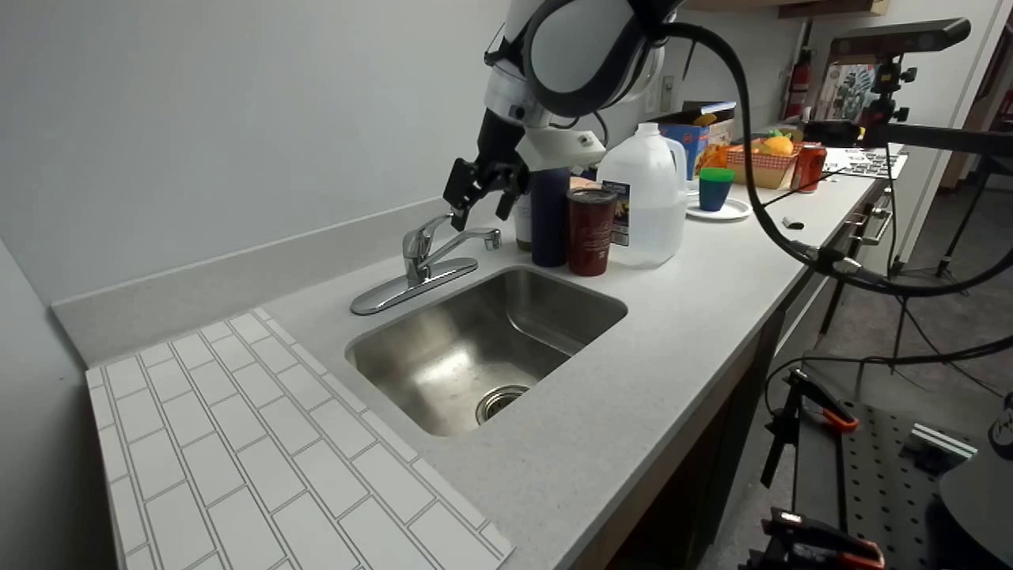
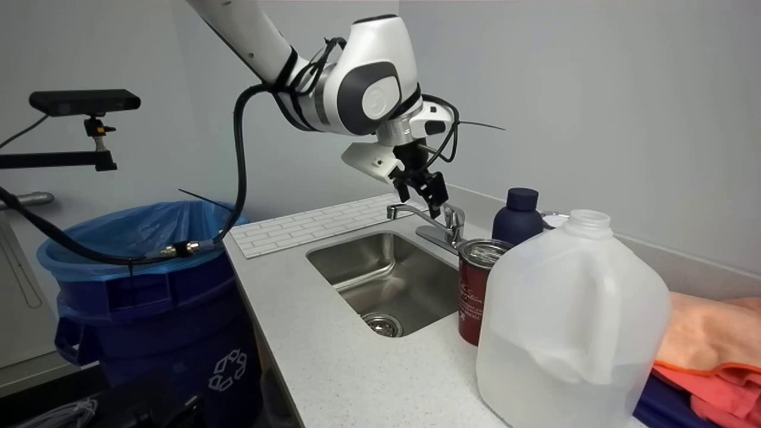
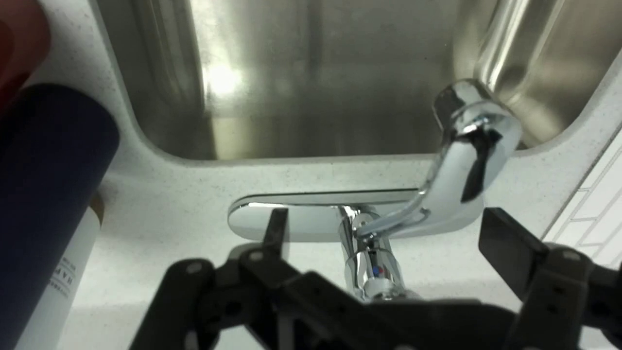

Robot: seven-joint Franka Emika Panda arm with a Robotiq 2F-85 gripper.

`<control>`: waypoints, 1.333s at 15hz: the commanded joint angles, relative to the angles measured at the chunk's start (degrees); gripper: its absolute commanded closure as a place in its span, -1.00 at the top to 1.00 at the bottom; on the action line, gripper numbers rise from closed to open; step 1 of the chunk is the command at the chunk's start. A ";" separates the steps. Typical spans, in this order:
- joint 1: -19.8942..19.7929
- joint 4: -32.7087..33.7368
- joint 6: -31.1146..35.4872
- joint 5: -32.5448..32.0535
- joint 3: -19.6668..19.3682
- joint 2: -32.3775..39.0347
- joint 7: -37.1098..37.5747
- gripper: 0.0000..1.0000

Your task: Move the tap nozzle to the right

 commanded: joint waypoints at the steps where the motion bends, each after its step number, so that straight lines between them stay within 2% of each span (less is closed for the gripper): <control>1: -0.03 0.77 0.28 1.38 1.12 -2.60 -2.06 1.00; 4: 0.34 1.32 -1.83 2.25 2.16 -4.91 -1.99 1.00; 11: 0.90 -1.17 -7.38 -1.04 3.27 -12.05 1.28 1.00; 20: -0.10 -4.92 -12.21 -8.14 5.27 -17.42 10.44 1.00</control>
